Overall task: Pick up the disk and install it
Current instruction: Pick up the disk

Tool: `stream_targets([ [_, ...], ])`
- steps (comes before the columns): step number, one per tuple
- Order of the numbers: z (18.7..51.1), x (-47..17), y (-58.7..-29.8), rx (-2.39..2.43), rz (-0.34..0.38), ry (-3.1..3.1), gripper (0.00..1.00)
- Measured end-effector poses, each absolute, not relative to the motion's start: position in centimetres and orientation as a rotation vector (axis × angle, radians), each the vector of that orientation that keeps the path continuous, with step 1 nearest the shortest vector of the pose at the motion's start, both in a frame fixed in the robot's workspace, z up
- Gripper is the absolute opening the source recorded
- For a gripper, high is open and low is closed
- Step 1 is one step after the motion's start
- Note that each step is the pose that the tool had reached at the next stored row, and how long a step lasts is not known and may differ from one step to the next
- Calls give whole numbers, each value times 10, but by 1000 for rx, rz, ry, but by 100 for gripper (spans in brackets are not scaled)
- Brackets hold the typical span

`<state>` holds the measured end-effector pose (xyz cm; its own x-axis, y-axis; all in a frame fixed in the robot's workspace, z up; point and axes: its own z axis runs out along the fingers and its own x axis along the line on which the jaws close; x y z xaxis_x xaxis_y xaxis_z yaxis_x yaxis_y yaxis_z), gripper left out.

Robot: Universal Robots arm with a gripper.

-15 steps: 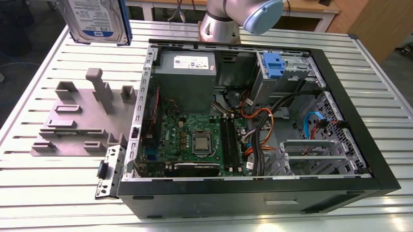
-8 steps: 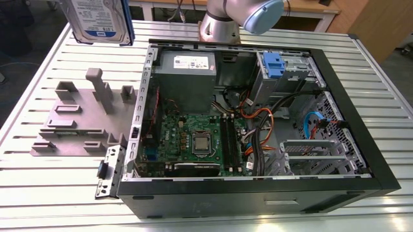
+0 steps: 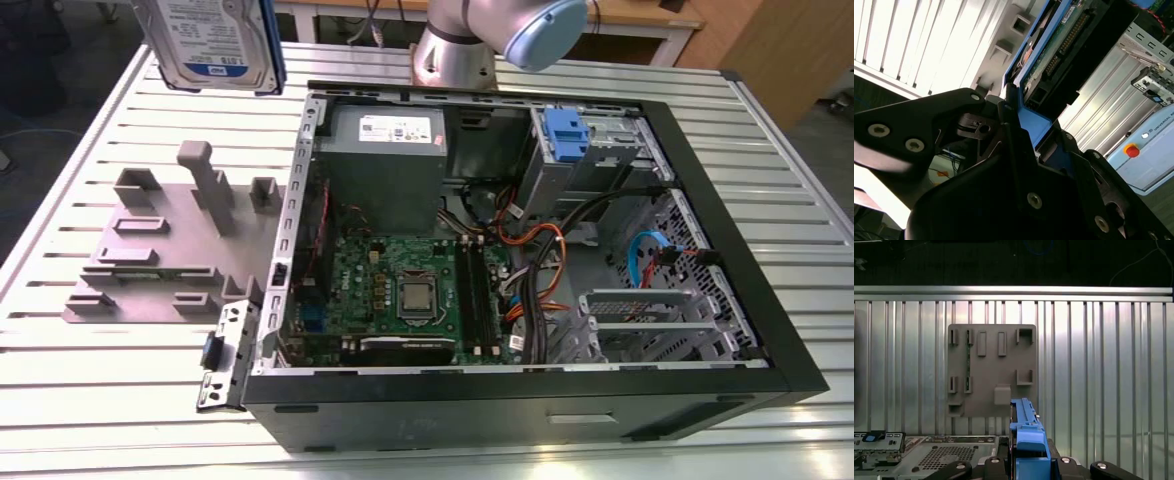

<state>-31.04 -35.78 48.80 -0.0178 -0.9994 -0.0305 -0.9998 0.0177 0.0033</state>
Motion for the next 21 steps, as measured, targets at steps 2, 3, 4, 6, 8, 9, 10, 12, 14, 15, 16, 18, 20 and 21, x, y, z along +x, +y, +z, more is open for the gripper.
stream_targets([
  [2, 488, -308, -358, -2188, 37, 2227, 37],
  [3, 488, -307, -358, -2188, 37, 2227, 37],
  [4, 488, -307, -358, -2188, 37, 2227, 37],
  [6, 488, -305, -358, -2188, 37, 2227, 37],
  [8, 488, -303, -358, -2188, 37, 2227, 37],
  [9, 488, -302, -358, -2188, 37, 2227, 37],
  [10, 488, -301, -358, -2188, 37, 2227, 37],
  [12, 488, -299, -358, -2188, 37, 2227, 37],
  [14, 488, -297, -358, -2188, 37, 2227, 37],
  [15, 488, -296, -358, -2188, 37, 2227, 37],
  [16, 488, -296, -358, -2188, 37, 2227, 37],
  [18, 488, -295, -358, -2188, 37, 2227, 37],
  [20, 488, -295, -359, -2188, 37, 2227, 37],
  [21, 488, -294, -359, -2188, 37, 2227, 37],
])
